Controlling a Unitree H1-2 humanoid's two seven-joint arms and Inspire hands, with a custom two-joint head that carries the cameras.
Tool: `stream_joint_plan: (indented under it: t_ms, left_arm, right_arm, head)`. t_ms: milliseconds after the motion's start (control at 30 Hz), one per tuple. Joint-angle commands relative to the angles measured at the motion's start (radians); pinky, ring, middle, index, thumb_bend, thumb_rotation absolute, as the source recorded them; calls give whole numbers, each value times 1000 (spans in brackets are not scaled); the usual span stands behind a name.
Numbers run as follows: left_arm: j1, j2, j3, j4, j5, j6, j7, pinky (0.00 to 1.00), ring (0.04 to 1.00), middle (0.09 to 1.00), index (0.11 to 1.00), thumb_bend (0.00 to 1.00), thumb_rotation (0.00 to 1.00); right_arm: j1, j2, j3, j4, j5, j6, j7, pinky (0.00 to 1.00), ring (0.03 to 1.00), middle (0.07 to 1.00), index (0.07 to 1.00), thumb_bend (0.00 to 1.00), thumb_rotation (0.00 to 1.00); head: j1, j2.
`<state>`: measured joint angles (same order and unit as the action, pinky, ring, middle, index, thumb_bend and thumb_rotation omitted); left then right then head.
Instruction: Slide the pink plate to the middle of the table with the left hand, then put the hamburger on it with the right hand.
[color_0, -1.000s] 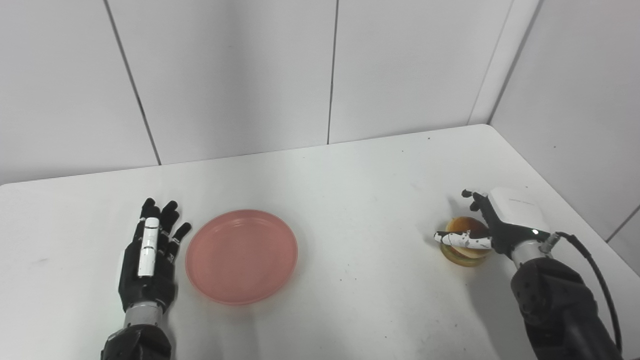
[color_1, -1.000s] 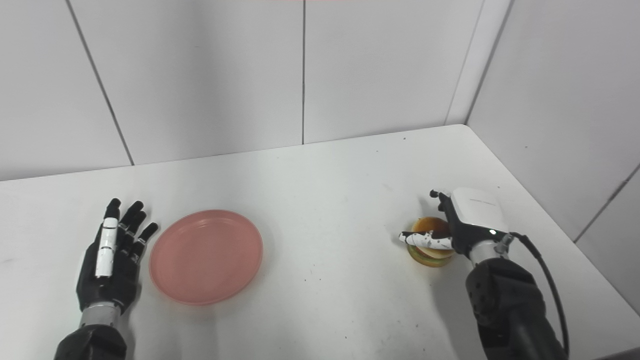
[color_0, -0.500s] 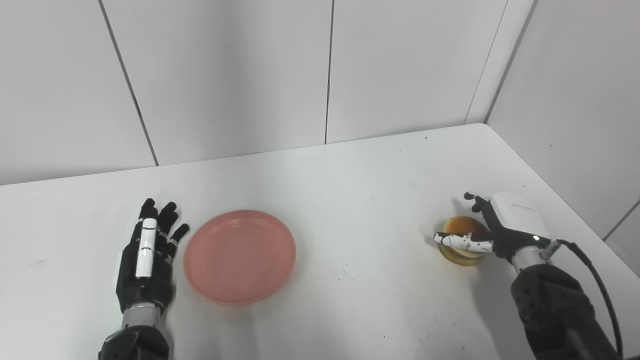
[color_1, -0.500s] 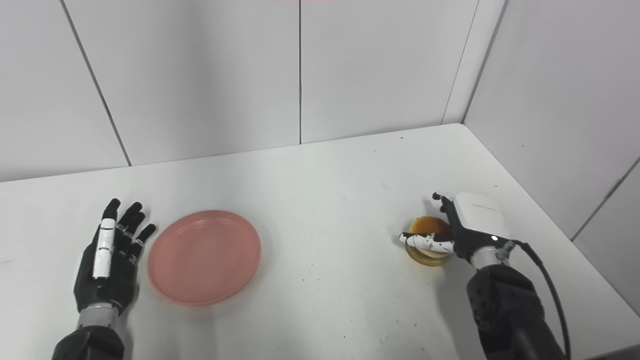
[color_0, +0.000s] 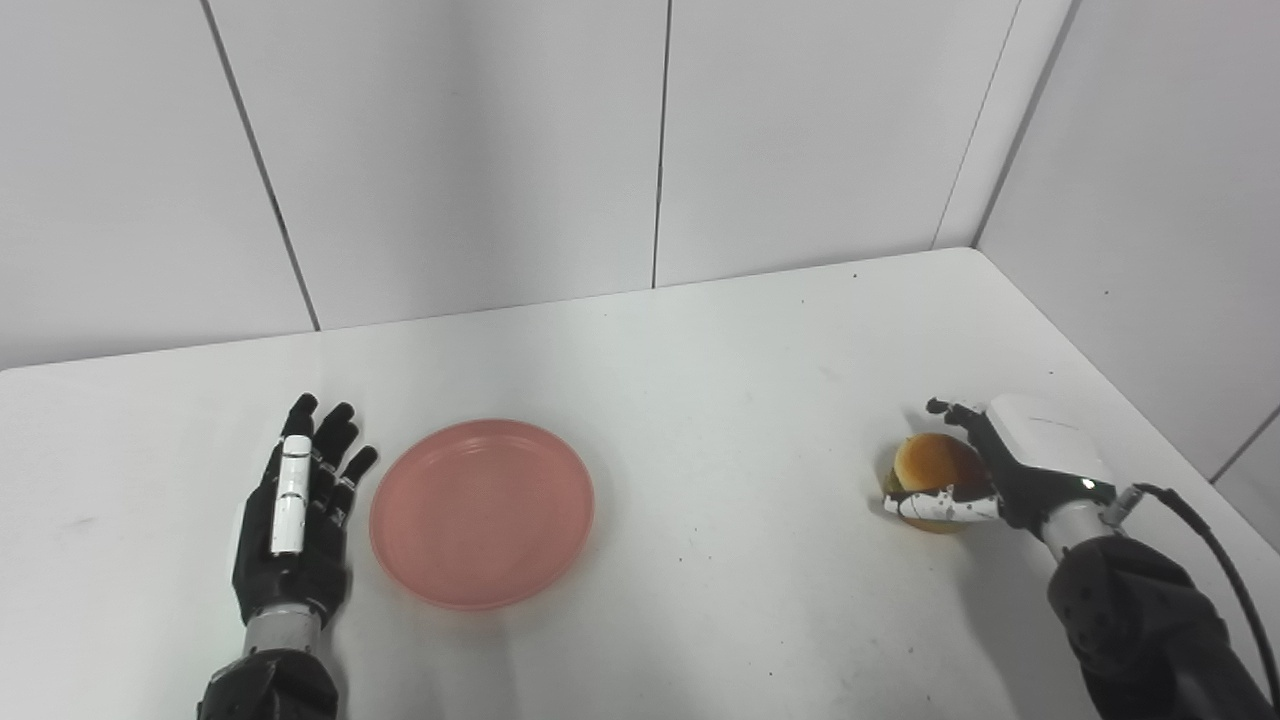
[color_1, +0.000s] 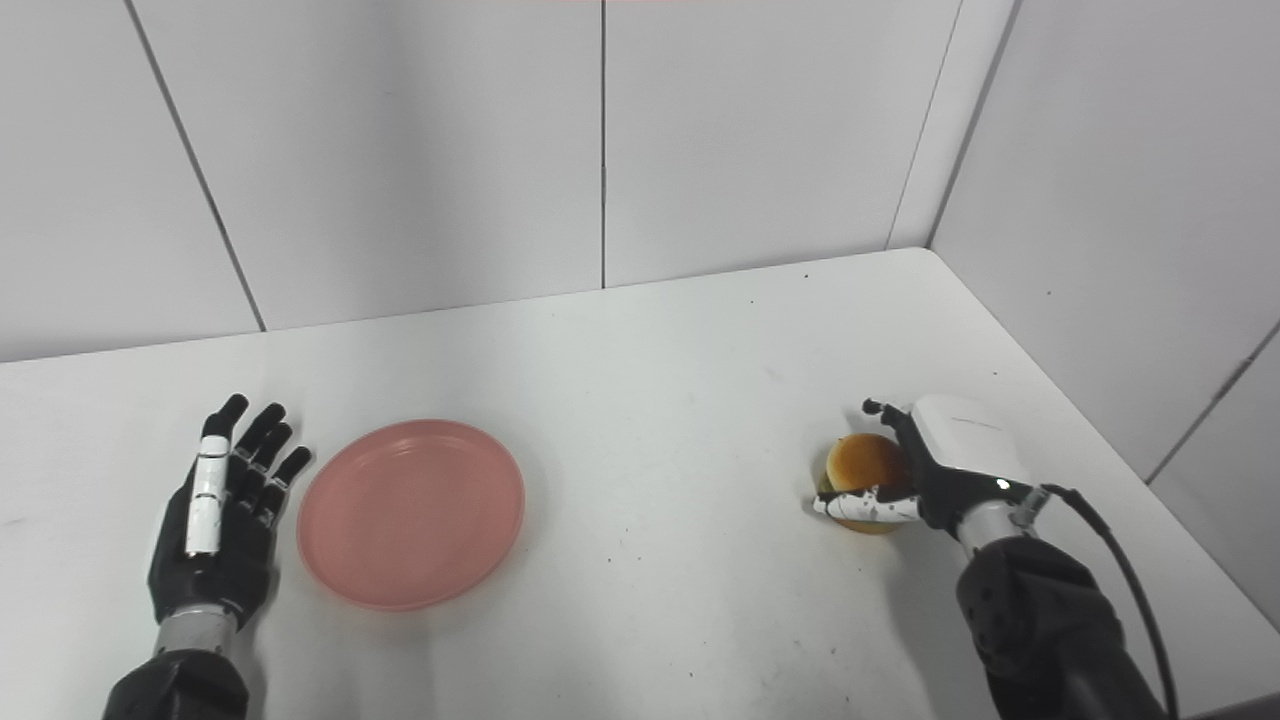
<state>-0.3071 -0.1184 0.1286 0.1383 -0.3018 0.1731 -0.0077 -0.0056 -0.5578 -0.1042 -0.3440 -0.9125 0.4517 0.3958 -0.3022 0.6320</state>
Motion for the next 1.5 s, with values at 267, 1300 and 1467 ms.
stream_joint_plan:
  t_ms: [267, 1300, 1467]
  left_arm:
    - [-3, 2, 8, 17, -8, 41, 14, 875, 934, 859, 903, 628, 621]
    - [8, 3, -5, 9, -3, 53, 5, 839, 931, 873, 902, 622, 645]
    - [9, -1, -5, 13, 2, 53, 12, 826, 923, 874, 900, 640, 634]
  right_arm:
    - [50, -17, -1, -61, -9, -17, -33, 544, 720, 812, 819, 1000, 609]
    - [28, 8, -2, 154, 128, -245, -405, 256, 335, 434, 514, 522, 2]
    - [34, 3, -17, 130, 211, -287, -399, 289, 358, 446, 515, 523, 4]
  head:
    - [3, -3]
    - [14, 0]
    - [26, -3]
